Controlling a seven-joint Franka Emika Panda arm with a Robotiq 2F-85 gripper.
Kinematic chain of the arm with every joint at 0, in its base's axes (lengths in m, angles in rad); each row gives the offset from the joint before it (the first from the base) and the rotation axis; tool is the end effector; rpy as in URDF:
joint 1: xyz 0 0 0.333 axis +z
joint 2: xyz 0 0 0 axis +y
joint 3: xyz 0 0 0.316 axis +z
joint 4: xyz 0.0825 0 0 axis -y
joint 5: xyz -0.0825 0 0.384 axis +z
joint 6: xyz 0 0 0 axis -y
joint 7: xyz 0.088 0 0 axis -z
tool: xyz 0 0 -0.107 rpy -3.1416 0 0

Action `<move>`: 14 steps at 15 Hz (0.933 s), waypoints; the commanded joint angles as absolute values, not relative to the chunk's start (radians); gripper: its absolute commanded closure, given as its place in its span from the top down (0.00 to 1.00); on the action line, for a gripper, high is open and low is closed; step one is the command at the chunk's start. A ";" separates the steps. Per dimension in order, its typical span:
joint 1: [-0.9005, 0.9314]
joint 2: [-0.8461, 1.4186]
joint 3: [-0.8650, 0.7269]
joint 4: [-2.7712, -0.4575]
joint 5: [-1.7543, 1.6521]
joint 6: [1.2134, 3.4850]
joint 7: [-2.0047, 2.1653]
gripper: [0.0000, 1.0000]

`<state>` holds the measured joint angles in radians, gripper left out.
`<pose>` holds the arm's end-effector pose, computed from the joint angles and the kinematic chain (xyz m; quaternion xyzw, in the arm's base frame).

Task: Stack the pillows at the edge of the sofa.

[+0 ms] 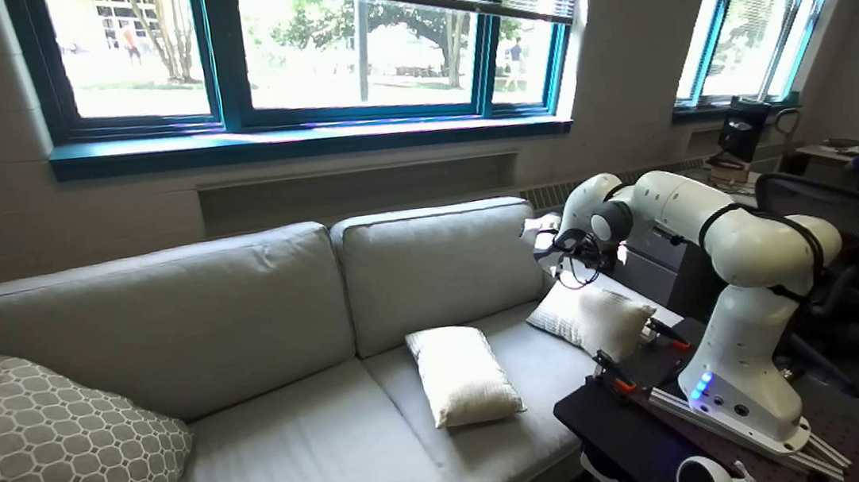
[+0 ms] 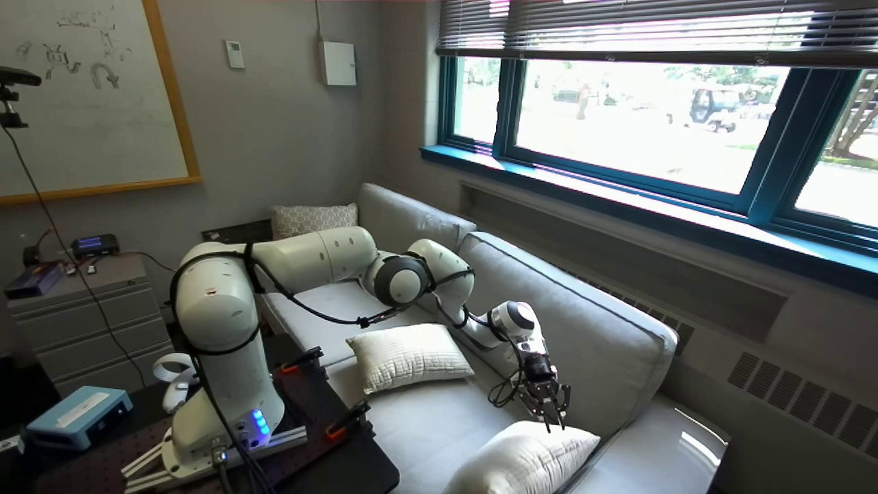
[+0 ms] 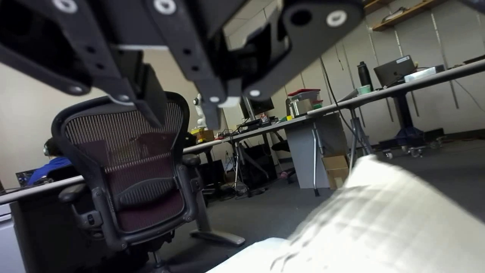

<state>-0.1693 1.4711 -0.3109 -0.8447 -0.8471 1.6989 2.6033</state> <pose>0.6447 -0.3130 0.0103 0.2611 -0.7686 0.3607 0.4594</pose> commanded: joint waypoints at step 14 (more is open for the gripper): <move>-0.045 1.414 -0.164 -0.846 -0.774 2.075 2.545 1.00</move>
<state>-0.0662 1.4645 -0.2136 -0.8016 -0.7799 1.9780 2.5693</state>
